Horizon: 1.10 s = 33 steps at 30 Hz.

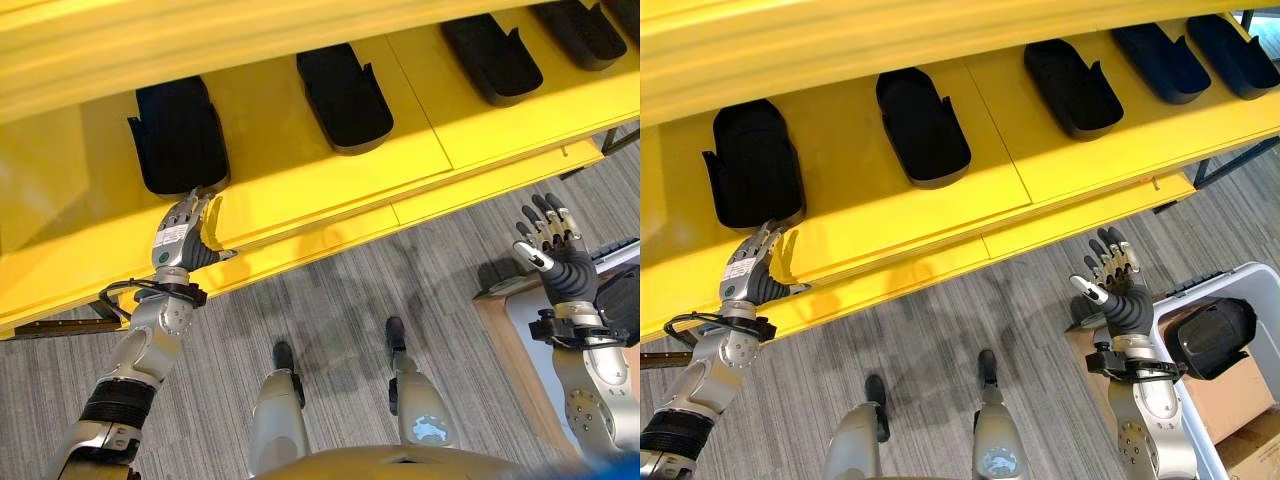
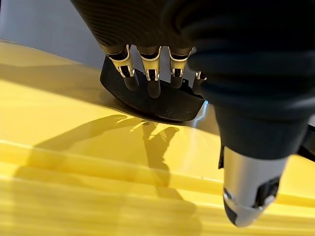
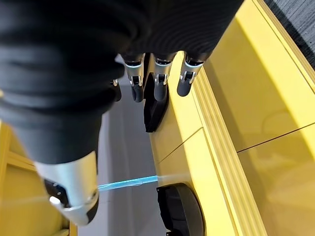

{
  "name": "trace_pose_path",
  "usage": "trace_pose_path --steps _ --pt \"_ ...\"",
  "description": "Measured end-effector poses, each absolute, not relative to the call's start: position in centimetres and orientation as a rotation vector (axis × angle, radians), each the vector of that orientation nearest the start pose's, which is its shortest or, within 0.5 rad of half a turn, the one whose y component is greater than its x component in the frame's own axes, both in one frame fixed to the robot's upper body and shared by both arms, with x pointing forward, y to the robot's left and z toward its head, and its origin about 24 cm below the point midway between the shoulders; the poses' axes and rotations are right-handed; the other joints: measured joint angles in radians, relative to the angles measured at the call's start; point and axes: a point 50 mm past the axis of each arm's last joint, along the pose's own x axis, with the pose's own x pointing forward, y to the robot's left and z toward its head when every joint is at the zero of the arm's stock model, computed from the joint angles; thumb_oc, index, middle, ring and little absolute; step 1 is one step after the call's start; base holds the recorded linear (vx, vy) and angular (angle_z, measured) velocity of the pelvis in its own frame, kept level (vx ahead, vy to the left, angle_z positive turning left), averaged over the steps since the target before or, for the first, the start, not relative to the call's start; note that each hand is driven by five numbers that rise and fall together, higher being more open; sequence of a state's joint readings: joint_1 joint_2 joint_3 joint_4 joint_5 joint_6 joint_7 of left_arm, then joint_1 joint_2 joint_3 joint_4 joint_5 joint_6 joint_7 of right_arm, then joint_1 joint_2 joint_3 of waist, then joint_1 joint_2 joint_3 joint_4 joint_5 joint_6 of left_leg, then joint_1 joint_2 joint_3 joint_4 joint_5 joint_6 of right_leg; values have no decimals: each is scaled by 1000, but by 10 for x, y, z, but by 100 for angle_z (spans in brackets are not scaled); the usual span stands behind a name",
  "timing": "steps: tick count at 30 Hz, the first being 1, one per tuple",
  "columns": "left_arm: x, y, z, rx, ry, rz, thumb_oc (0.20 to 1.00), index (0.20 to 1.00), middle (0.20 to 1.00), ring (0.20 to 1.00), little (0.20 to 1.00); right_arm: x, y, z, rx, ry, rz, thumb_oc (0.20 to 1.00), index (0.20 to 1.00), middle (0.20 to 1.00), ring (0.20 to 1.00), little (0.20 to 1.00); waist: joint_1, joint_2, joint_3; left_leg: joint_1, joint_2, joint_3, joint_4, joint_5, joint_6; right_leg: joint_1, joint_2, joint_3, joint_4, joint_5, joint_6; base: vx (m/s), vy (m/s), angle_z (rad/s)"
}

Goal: Move parts from the plastic box to the shelf.

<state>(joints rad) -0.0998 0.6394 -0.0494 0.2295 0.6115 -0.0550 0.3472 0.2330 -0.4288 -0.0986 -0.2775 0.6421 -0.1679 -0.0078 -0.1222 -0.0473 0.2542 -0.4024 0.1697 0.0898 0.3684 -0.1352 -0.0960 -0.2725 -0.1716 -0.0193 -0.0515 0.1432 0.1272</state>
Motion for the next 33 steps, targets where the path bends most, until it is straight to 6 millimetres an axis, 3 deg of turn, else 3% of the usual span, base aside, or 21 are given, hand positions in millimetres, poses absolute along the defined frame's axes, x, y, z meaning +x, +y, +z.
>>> trace_pose_path --steps 6,10,18,23,28,33 --pt "272 270 82 1247 -155 238 1000 1000 1000 1000 1000 205 -240 95 194 -232 -50 1000 1000 1000 1000 1000 -16 -4 -1 1 4 10 1 0 0 -16 3 10 18 0 0 -12 -1 -6" --pt "252 280 73 1240 -109 252 1000 1000 1000 1000 1000 205 -239 95 195 -232 -49 1000 1000 1000 1000 1000 -15 -2 -2 1 4 9 0 1 0 -16 3 10 18 0 -1 0 0 0" --pt "238 298 98 1244 -165 380 1000 1000 1000 1000 1000 205 -238 97 193 -241 -43 1000 1000 1000 1000 1000 9 2 -3 3 4 8 0 1 -1 -14 4 10 20 1 -1 0 0 0" --pt "227 310 99 1234 -134 421 1000 1000 1000 1000 1000 205 -238 97 190 -240 -43 1000 1000 1000 1000 1000 23 14 -3 10 4 8 -2 2 -1 -9 3 10 20 0 -2 0 0 0" --pt "219 305 114 1218 -213 434 1000 1000 1000 1000 1000 205 -238 98 186 -243 -40 1000 1000 1000 1000 1000 34 18 -6 28 3 9 -20 6 -2 4 2 8 19 -6 -8 0 0 0" --pt "209 295 127 1084 -308 441 1000 1000 1000 1000 1000 204 -238 98 184 -245 -37 1000 1000 1000 1000 1000 34 34 -18 39 2 9 -34 10 -5 10 2 7 18 -6 -8 8 -5 0"
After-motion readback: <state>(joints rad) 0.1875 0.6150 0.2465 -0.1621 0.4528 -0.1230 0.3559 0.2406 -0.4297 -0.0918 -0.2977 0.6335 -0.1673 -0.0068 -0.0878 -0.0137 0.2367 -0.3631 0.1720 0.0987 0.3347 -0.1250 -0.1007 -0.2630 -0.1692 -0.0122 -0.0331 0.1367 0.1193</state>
